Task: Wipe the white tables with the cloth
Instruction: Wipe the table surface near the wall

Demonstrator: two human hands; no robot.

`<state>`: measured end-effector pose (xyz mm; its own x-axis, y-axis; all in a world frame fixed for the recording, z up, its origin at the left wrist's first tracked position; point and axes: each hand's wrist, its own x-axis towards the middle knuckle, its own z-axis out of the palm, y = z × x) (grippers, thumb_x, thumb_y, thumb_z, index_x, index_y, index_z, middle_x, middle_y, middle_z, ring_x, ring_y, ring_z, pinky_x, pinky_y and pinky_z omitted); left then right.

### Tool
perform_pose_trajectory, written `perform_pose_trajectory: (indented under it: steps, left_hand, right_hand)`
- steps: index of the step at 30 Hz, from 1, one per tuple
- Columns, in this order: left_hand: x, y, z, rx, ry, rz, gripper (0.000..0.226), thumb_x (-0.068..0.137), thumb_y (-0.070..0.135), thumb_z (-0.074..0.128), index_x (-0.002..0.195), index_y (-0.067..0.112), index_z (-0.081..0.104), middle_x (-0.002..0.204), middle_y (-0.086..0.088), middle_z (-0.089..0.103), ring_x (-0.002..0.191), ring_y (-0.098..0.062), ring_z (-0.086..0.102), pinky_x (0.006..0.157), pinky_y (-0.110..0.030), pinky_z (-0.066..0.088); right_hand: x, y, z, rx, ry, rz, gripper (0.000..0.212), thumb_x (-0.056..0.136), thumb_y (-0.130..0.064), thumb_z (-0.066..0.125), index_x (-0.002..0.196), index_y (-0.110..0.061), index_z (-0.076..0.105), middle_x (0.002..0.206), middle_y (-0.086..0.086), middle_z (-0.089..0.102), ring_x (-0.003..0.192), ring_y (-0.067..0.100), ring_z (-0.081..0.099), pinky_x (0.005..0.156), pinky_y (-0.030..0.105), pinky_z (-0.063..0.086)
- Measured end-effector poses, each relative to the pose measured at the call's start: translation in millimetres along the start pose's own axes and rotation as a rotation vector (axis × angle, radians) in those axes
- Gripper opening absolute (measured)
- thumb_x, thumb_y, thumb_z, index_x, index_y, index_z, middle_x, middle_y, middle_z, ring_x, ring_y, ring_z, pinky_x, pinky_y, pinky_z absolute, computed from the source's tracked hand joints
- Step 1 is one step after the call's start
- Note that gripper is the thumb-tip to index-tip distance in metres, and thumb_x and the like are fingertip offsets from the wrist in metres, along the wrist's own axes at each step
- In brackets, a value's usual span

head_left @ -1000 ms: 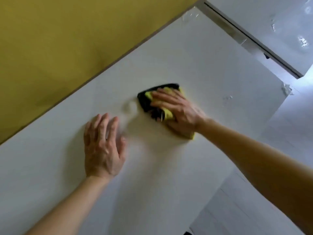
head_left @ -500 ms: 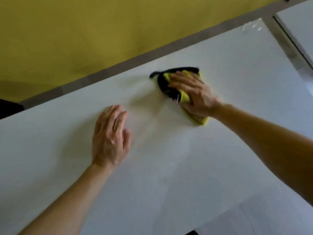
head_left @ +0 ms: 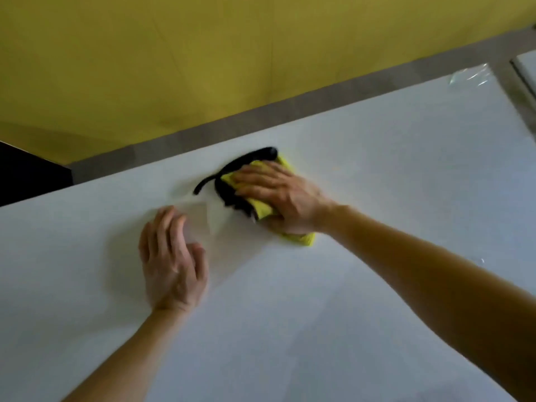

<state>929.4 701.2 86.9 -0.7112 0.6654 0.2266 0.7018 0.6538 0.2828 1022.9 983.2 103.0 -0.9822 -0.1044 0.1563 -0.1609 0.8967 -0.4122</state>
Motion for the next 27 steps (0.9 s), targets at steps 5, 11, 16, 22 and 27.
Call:
perform_pose_trajectory:
  steps: [5, 11, 16, 22, 27]
  left_hand:
    - [1, -1, 3, 0.015, 0.002, 0.008, 0.058, 0.09, 0.018, 0.056, 0.145, -0.002, 0.055, 0.158, -0.021, 0.049, 0.15, -0.046, 0.045, 0.124, -0.063, 0.032]
    - [-1, -3, 4, 0.032, 0.026, 0.026, 0.056, 0.096, 0.019, 0.054, 0.146, -0.004, 0.056, 0.155, -0.025, 0.051, 0.147, -0.047, 0.048, 0.123, -0.064, 0.035]
    - [-1, -2, 3, 0.025, 0.022, 0.016, 0.054, 0.094, 0.018, 0.054, 0.143, -0.003, 0.058, 0.154, -0.023, 0.052, 0.148, -0.045, 0.047, 0.122, -0.063, 0.035]
    - [2, -2, 3, 0.042, 0.013, 0.031, 0.055, 0.092, 0.019, 0.053, 0.143, -0.002, 0.058, 0.155, -0.023, 0.051, 0.148, -0.046, 0.046, 0.123, -0.063, 0.034]
    - [5, 1, 0, 0.059, 0.001, 0.032, 0.055, 0.093, 0.02, 0.051, 0.144, -0.001, 0.056, 0.156, -0.022, 0.05, 0.148, -0.046, 0.046, 0.123, -0.062, 0.034]
  right_hand:
    - [-55, 139, -77, -0.185, 0.455, 1.181, 0.074, 0.097, -0.046, 0.05, 0.162, -0.013, 0.045, 0.169, 0.017, 0.044, 0.159, 0.04, 0.035, 0.133, 0.056, 0.019]
    - [38, -54, 30, -0.083, 0.199, 0.41, 0.07, 0.095, -0.071, 0.063, 0.143, -0.02, 0.069, 0.164, 0.013, 0.052, 0.157, 0.037, 0.04, 0.13, 0.06, 0.021]
    - [27, -31, 19, -0.107, 0.201, 0.193, 0.046, 0.105, -0.052, 0.063, 0.126, -0.012, 0.074, 0.154, 0.017, 0.061, 0.153, 0.042, 0.046, 0.125, 0.066, 0.029]
    - [-63, 158, -98, -0.241, 0.437, 1.088, 0.076, 0.096, -0.062, 0.033, 0.142, -0.006, 0.056, 0.156, 0.019, 0.056, 0.154, 0.035, 0.042, 0.133, 0.059, 0.016]
    - [-12, 45, -24, -0.182, 0.436, 0.753, 0.062, 0.092, -0.055, 0.064, 0.143, -0.02, 0.064, 0.152, 0.015, 0.061, 0.148, 0.04, 0.049, 0.123, 0.064, 0.03]
